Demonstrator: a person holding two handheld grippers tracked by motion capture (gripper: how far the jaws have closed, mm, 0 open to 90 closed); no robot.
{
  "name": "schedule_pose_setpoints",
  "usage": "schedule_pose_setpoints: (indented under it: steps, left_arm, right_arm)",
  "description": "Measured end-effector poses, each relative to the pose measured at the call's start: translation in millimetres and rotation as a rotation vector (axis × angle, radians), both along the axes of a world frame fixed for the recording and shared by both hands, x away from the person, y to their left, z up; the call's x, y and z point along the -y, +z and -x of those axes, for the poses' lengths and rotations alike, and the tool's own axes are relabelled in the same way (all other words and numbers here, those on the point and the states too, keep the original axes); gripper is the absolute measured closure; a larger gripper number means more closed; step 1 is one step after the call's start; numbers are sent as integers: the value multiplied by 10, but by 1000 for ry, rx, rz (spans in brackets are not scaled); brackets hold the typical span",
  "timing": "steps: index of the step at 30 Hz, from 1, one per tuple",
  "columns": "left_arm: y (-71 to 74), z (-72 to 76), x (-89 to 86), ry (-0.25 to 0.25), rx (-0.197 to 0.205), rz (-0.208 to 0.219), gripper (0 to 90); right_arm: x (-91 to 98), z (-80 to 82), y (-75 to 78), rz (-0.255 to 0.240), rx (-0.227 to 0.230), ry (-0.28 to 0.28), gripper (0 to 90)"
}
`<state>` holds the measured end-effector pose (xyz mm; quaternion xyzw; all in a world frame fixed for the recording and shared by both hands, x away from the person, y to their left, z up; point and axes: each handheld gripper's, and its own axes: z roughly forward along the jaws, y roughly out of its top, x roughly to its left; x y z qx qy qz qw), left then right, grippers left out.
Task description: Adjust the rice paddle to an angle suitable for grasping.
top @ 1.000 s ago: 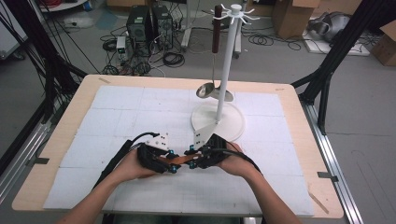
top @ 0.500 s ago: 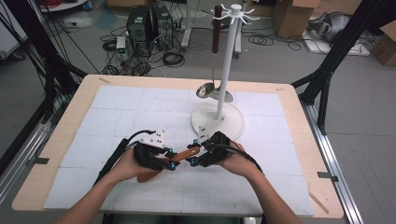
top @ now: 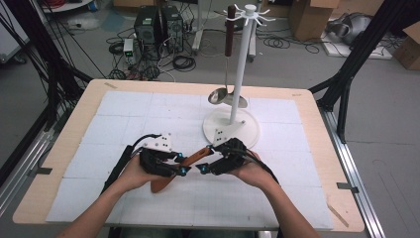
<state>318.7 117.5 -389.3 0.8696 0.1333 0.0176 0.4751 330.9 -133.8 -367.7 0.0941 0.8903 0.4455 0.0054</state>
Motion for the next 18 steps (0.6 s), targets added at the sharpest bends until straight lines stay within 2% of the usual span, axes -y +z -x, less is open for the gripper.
schedule_pose_setpoints:
  steps: [3,7,12,18]
  left_arm:
    - [13,-8,30,7,7,2,653]
    - [20,-17,80,20,14,3,652]
    - [25,-18,122,36,22,15,652]
    - [35,-6,151,57,45,-4,653]
  right_arm:
    - [21,11,25,-17,-19,-8,496]
    - [50,6,56,-36,-4,-21,503]
    - [79,-3,78,-58,-38,-51,513]
    - [89,-41,84,-75,-80,-93,549]
